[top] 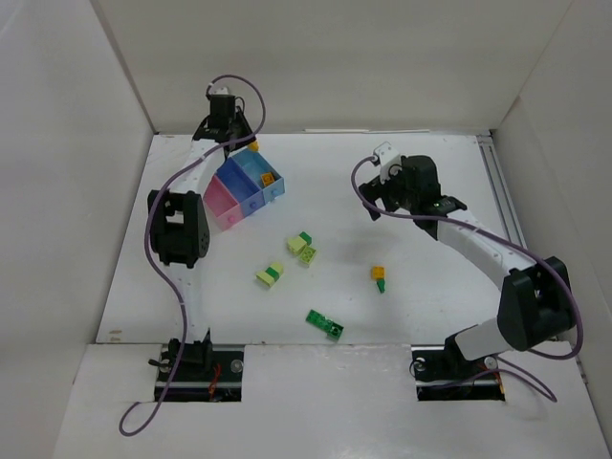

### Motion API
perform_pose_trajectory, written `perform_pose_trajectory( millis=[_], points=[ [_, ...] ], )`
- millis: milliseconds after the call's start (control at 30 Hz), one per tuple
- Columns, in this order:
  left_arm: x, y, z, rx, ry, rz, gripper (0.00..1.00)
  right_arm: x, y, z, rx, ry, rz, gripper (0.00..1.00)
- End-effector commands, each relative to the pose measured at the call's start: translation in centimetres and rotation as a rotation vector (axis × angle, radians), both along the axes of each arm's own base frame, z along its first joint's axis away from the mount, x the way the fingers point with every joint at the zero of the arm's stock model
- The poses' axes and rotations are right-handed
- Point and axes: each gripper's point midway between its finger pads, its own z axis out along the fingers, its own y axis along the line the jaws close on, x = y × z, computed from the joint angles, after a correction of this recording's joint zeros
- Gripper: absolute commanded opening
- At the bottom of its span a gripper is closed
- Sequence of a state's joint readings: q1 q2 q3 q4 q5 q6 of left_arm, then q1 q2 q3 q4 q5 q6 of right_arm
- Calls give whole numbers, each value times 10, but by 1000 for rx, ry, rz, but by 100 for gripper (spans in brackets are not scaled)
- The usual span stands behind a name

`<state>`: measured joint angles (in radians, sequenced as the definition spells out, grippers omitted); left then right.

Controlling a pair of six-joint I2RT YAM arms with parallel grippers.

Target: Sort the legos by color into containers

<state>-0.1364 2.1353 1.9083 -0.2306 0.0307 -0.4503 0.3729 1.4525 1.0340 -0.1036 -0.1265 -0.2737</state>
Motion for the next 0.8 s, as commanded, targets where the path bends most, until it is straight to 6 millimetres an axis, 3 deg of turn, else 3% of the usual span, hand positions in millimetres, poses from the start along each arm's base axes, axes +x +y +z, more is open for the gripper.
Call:
perform_pose_trajectory(
  millis=[0, 100, 267, 367, 433, 500, 567, 767],
  points=[
    [2, -6, 27, 1, -33, -23, 0, 17, 3, 33, 42, -88, -1, 99],
    [-9, -3, 15, 3, -4, -10, 0, 17, 3, 33, 42, -88, -1, 99],
    [-23, -1, 18, 10, -16, -16, 0, 20, 1, 24, 38, -66, -1, 99],
    [-25, -4, 14, 1, -5, -31, 7, 20, 3, 20, 39, -56, 7, 99],
    [-26, -4, 6, 4, 15, -31, 12, 19, 5, 20, 43, -55, 15, 99],
    [-26, -5, 7, -1, 15, -39, 31, 17, 9, 20, 55, -50, 39, 99],
    [-29, -5, 9, -2, 14, -39, 38, 17, 9, 20, 48, -54, 44, 99],
    [-46, -14, 33, 7, -35, -109, 59, 4, 4, 14, 47, -27, -25, 99]
  ],
)
